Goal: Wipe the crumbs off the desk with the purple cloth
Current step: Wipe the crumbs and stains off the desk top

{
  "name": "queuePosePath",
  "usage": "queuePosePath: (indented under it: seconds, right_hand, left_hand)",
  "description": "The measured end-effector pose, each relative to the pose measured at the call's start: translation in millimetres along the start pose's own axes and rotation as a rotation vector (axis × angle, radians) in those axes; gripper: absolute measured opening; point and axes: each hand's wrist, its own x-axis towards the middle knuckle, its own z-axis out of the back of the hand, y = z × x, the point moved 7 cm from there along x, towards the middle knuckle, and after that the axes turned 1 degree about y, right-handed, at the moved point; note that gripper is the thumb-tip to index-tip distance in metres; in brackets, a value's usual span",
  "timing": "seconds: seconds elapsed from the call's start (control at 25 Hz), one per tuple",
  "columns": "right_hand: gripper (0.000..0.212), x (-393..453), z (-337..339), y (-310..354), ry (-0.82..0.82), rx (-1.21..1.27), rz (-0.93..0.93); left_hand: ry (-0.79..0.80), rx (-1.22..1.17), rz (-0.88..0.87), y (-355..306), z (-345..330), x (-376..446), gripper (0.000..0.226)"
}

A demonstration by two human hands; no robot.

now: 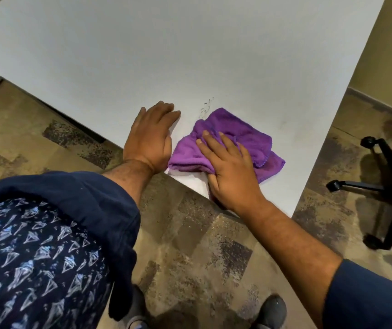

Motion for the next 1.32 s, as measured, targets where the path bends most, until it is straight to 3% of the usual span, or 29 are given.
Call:
queuePosePath:
  seconds: [0.24,0.56,0.72,0.84,0.92,1.0,1.08,1.32]
  right_hand:
    - [0.07,-55,-14,16,0.048,-0.024,0.096]
    - [0.073,-103,7,-27,-0.017,-0.02,0.187]
    - [0.056,-62,28,-41,-0.068,-0.003,0.115]
    - [0.055,11,59,-61,-0.191,0.217,-0.09]
    - [0.052,67,65,-52,-0.203,0.309,-0.079]
    - [0.052,98,50,-29,-0.153,0.155,-0.086]
    - [0.054,100,34,-8,-0.169,0.015,-0.076]
    - [0.057,32,15,11,-0.124,0.077,0.093]
  left_hand:
    - [0.009,0.038,-0.024,-8,1,-2,0.059]
    - [-0.001,0.025,-0.015,-5,-1,-5,0.057]
    - [0.008,0.014,-0.011,-3,-4,-4,0.059]
    - [0.021,0.002,0.004,-1,-2,-4,0.065]
    - [0.009,-0.012,0.015,-3,0,-4,0.068]
    - [-0.025,-0.038,0.026,-3,3,-4,0.07]
    - [-0.054,-0.074,0.036,-2,5,-3,0.074]
    - [-0.026,-0.1,0.006,1,0,-3,0.075]
